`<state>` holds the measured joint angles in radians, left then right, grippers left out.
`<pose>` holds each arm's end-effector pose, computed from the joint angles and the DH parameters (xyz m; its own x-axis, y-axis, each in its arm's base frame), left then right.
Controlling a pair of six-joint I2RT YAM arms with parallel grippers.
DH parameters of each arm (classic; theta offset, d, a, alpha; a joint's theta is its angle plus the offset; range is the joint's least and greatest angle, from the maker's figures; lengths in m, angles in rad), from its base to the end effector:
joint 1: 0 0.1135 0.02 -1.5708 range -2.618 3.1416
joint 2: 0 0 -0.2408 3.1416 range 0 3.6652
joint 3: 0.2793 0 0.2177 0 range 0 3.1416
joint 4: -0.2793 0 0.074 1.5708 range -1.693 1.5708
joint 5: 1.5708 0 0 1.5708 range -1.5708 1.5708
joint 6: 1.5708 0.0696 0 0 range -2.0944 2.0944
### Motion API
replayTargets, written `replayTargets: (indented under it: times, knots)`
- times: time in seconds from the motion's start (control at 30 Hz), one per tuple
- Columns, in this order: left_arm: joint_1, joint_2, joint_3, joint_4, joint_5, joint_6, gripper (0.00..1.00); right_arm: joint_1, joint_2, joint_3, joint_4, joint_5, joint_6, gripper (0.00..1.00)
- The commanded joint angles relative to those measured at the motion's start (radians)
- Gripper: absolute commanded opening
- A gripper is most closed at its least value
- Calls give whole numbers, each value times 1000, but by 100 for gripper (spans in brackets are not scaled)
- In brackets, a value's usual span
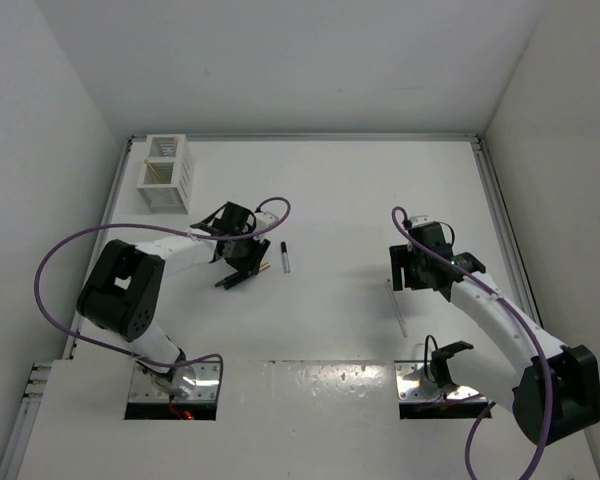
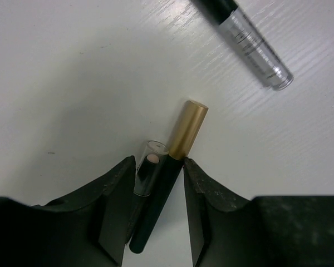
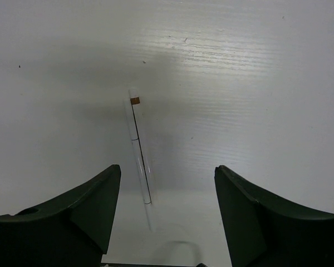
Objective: Organize the makeup
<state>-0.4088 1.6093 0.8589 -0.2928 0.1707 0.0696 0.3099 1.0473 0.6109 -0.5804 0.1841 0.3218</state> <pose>0.2660 -0.1281 0.1321 -0.7582 0.4032 -0.5125 0.5242 0.8443 -0.1114 0.1844 0.0457 0.1669 -0.8342 0.0594 -0.5483 0.0588 0.9981 0.0187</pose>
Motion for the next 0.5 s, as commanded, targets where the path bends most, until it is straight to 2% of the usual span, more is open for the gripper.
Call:
replayTargets:
  times: [0.0, 0.17, 0.27, 0.33, 0.4, 0.47]
  knots:
    - [27, -20, -3, -6, 4, -7, 45, 1, -10, -5, 7, 20, 11, 69]
    - [65, -55, -3, -29, 27, 56, 49, 1, -3, 1, 14, 12, 7, 69]
    - [74, -98, 21, -40, 64, 111, 56, 0, 13, -3, 36, -1, 6, 69]
    - [65, -98, 64, -40, 113, 147, 62, -11, 26, -16, 66, -78, 0, 71]
    - [55, -85, 106, -40, 142, 157, 63, -18, 95, 12, 112, -171, -21, 71]
    - [41, -71, 166, -40, 165, 170, 63, -17, 205, 88, 107, -173, -38, 71]
